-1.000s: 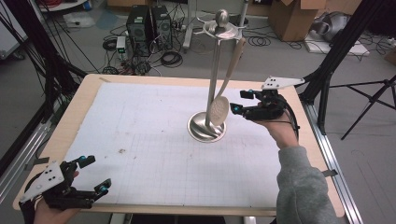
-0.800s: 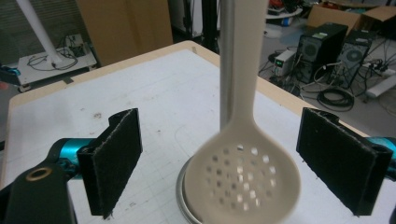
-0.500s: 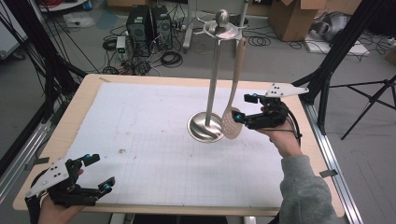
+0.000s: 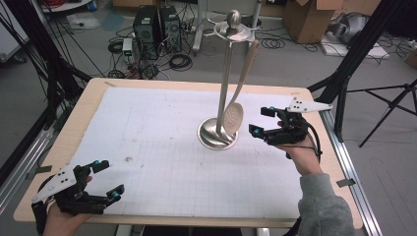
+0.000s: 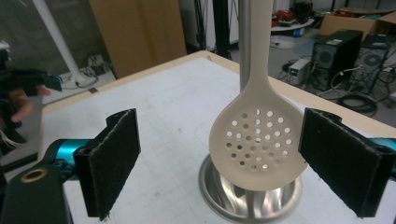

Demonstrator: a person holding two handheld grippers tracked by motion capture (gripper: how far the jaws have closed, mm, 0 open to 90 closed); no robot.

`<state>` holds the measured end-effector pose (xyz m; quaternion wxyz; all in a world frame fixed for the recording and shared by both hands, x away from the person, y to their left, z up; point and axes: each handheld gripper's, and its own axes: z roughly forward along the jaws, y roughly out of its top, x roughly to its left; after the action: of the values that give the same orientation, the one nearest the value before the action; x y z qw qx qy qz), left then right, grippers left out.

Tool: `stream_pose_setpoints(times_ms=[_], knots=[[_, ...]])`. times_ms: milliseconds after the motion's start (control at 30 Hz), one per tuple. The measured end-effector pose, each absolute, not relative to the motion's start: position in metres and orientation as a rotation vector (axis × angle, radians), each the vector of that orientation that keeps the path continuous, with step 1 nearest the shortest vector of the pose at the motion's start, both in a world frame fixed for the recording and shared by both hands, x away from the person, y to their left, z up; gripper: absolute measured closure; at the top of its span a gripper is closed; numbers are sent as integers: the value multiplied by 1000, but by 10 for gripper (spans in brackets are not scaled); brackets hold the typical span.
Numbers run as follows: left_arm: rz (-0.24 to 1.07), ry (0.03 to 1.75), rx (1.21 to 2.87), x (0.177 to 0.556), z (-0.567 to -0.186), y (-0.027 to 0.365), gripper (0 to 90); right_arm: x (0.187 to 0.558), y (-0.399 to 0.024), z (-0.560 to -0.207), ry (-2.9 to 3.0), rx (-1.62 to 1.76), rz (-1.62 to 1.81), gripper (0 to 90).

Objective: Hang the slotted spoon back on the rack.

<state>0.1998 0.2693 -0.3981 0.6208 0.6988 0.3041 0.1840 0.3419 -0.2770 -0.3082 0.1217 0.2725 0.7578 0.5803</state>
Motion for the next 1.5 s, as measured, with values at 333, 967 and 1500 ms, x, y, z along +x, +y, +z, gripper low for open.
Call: stream_pose_setpoints(times_ms=[333, 967, 1500], knots=[[427, 673, 1601, 201, -395, 265, 42, 330, -286, -325, 2217, 802, 1669, 117], [454, 685, 1610, 208, -398, 265, 42, 298, -314, -343, 2150, 818, 1678, 117], [451, 697, 1612, 214, -400, 264, 42, 275, -334, -369, 2097, 853, 1667, 118]])
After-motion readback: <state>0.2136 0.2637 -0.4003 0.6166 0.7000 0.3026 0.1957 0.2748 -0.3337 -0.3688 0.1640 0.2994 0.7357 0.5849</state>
